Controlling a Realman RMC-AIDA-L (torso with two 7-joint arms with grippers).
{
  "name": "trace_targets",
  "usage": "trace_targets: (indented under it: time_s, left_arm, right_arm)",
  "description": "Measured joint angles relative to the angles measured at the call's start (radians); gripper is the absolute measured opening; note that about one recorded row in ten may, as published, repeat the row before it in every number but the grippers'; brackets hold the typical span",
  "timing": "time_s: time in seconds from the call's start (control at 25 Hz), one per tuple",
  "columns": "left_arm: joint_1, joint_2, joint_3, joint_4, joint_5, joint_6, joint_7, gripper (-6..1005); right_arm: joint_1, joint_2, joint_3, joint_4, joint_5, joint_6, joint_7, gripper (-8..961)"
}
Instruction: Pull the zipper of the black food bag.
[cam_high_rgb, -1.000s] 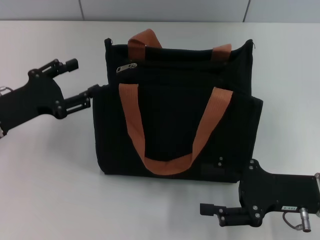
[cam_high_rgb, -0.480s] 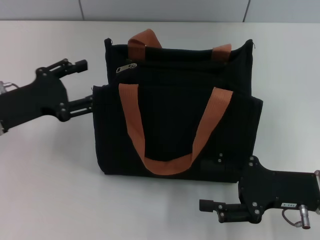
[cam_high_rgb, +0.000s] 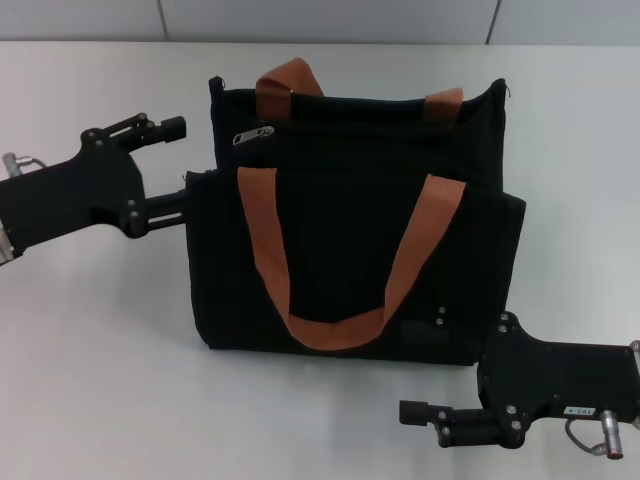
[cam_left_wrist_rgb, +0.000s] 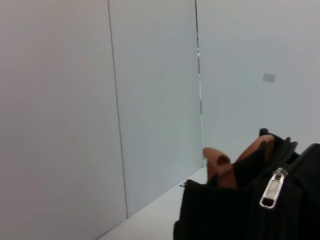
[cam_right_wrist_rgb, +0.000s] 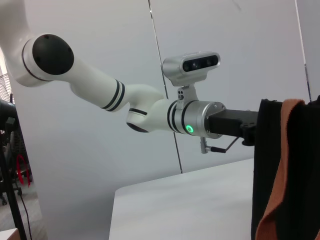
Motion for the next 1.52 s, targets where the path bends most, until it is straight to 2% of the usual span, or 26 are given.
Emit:
trace_targets:
  time_s: [0.12,0.36,0.48,0.64,0.68,0.8,0.84,0.92,1.0,1.08,1.16,1.52]
  left_arm:
    - [-0.017,-0.013,0.001,0.000,0.001,-0.038,0.007,801]
    - [-0.025,-0.024,-0.019,0.000,-0.012,-0.093,0.019,800]
    - [-0.018,-0.029,-0.064,0.000,-0.024,-0.076,0.044,800]
    - [-0.017,-0.029,-0.062,0.000,-0.023,-0.067,0.045,799]
    - [-0.016,-0.024,-0.031,-0.001,-0.010,-0.042,0.039,799]
    - [-0.016,-0.024,-0.031,-0.001,-0.010,-0.042,0.039,799]
    - [-0.017,-0.021,0.007,-0.001,-0.001,-0.042,0.030,799]
    - [-0.017,-0.021,0.007,-0.001,-0.001,-0.042,0.030,799]
    - [-0.009,-0.001,0.003,0.008,0.001,-0.032,-0.006,798]
    - [-0.009,-0.001,0.003,0.008,0.001,-0.032,-0.006,798]
    - [-0.005,0.018,0.011,0.024,0.018,0.001,-0.068,797]
    - [-0.030,0.013,0.012,0.026,0.063,0.003,-0.085,798]
  right_arm:
    - [0.000,0.000,0.000,0.000,0.000,-0.001,0.000,776]
    - [0.000,0.000,0.000,0.000,0.000,-0.002,0.000,775]
    - [0.000,0.000,0.000,0.001,0.000,-0.002,0.000,775]
    - [0.000,0.001,0.007,0.004,0.000,-0.002,0.000,775]
    - [0.000,0.001,0.007,0.004,0.000,-0.002,0.000,775]
    - [0.002,0.002,0.010,0.005,0.000,-0.002,0.000,775]
    - [0.003,0.002,0.010,0.006,0.000,-0.002,0.000,775]
    - [0.003,0.002,0.010,0.006,0.000,-0.002,0.003,775]
    - [0.003,0.002,0.010,0.004,0.000,-0.002,0.010,775]
    - [0.003,0.002,0.010,0.004,0.000,-0.002,0.013,775]
    - [0.003,0.002,0.009,0.003,0.000,-0.002,0.013,775]
    - [0.007,0.002,0.009,0.003,0.000,-0.008,0.014,775]
